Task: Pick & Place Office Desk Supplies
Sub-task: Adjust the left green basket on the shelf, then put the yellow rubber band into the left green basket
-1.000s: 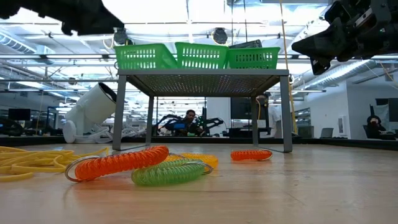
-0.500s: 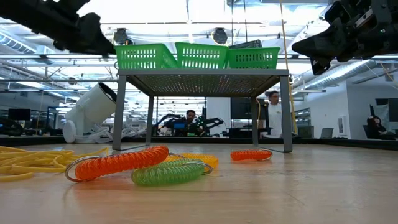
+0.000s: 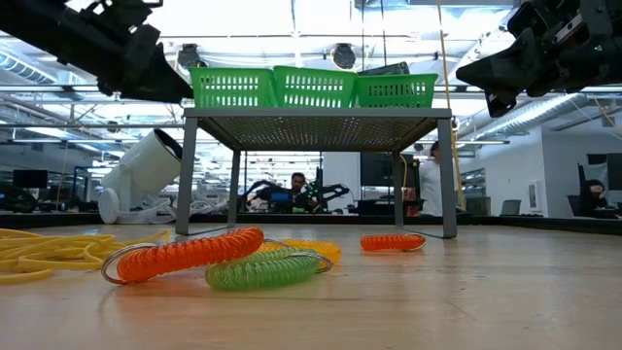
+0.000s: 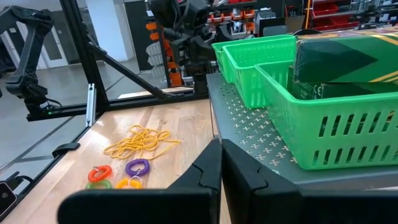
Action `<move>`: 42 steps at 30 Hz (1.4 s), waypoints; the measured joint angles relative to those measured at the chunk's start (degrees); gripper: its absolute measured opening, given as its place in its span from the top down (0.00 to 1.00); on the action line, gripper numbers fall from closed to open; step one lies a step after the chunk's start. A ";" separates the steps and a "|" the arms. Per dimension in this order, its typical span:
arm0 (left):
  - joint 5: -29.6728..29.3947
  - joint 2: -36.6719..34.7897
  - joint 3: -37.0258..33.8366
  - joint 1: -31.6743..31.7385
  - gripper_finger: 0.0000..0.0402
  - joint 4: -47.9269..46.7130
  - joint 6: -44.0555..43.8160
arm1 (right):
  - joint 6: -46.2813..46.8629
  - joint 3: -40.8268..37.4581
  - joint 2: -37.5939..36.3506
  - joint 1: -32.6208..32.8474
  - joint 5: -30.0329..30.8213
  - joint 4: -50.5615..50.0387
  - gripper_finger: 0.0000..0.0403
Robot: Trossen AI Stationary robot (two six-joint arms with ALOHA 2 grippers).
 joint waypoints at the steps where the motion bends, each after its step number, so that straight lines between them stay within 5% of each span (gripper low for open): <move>1: 0.04 0.06 -0.01 -0.06 0.33 -0.26 0.61 | 0.02 0.00 0.00 0.00 0.00 -0.02 1.00; 9: 1.22 -3.97 1.90 -4.05 0.33 -2.39 2.56 | 0.39 0.00 0.00 0.00 0.00 -0.11 1.00; 14: 12.71 -2.80 9.12 -10.00 0.33 -11.53 -4.52 | 0.38 0.02 0.00 0.00 0.00 -0.35 1.00; 24: 19.96 17.84 23.83 -20.47 0.33 -31.08 -18.00 | -0.22 0.02 0.02 0.00 0.02 -1.41 1.00; 34: 22.06 35.35 23.82 -17.93 0.33 -30.67 -34.42 | -1.01 0.02 0.13 0.00 0.02 -1.90 1.00; 42: 22.20 45.45 23.82 -14.98 0.33 -21.97 -32.31 | -1.15 0.02 0.13 0.00 0.02 -1.95 1.00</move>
